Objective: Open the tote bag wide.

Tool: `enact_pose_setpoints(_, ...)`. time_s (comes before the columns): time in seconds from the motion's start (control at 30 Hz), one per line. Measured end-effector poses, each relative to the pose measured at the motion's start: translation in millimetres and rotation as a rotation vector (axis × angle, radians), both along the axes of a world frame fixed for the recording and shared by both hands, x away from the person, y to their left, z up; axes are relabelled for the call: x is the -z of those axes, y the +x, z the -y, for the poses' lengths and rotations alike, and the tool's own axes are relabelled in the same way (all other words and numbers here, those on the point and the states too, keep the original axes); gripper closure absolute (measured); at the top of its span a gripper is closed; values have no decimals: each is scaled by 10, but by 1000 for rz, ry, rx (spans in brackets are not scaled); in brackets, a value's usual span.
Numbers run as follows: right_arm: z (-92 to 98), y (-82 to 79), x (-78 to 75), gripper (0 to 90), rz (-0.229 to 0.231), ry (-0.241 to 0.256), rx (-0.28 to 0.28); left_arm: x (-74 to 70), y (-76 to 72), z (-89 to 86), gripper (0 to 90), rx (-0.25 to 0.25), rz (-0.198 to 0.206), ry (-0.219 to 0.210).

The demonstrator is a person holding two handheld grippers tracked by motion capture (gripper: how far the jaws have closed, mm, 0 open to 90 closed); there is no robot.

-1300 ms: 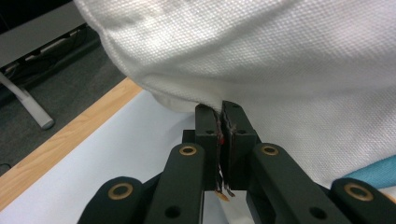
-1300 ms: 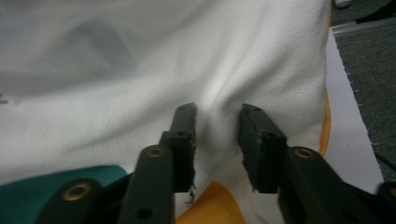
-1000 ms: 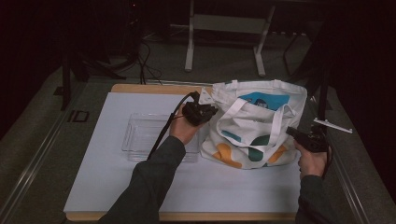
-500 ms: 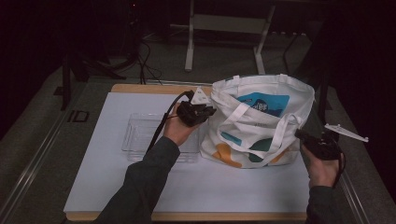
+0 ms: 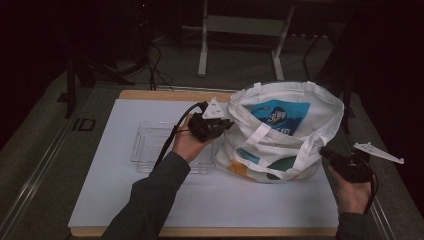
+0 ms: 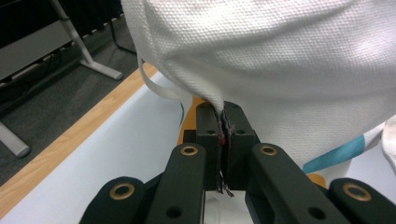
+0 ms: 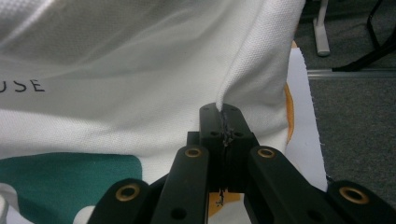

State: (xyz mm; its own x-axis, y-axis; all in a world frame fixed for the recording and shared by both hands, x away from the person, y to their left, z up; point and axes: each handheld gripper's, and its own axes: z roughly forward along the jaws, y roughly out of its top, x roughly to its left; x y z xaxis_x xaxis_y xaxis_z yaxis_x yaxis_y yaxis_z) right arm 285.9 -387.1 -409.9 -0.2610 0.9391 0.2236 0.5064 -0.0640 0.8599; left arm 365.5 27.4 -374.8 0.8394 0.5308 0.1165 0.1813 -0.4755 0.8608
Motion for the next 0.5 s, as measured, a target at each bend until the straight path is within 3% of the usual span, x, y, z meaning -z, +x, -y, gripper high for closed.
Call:
enact_pose_setpoints(0.13,-6,-59,24,895,4,-11,-9,33,-43,-10,874,7,-6,-2)
enact_pose_setpoints(0.5,-78,-170,154,895,-12,-83,-27,201,-140,20,871,33,-18,47)
